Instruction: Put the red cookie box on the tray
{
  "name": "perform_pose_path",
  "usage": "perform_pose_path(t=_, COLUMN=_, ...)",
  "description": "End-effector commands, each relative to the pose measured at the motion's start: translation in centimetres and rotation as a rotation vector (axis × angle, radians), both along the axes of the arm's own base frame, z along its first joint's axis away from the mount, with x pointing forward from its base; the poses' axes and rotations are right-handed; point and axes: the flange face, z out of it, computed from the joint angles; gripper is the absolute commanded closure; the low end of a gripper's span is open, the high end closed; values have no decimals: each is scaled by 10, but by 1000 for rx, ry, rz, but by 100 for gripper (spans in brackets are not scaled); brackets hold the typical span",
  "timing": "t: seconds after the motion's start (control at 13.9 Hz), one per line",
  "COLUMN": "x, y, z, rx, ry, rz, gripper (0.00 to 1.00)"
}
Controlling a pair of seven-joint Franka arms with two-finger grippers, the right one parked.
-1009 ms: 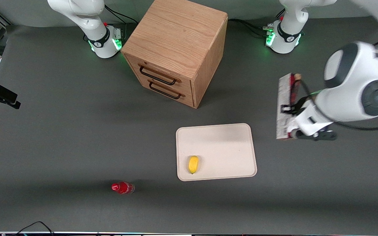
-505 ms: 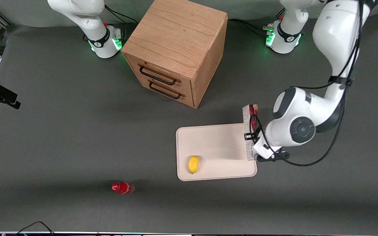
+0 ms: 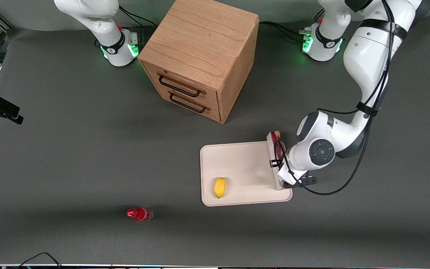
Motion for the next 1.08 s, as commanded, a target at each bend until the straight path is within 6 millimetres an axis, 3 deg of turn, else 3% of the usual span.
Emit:
perform_pose_path(t=0.0, x=-4, y=12, z=56, rx=54, ry=-1, rz=15, gripper=0)
perform_pose_path(t=0.36, x=-26, y=45, z=168, rx=120, ry=14, rz=10, gripper=0)
perform_pose_path(t=0.5, x=-41, y=80, z=217, rx=122, ry=48, rz=-38, gripper=0)
perform_pose_path(t=0.79, x=-89, y=189, z=316, rx=74, ry=105, rz=-210, gripper=0)
perform_pose_path(t=1.01, x=-134, y=235, z=359, rx=46, ry=139, rz=-292, gripper=0)
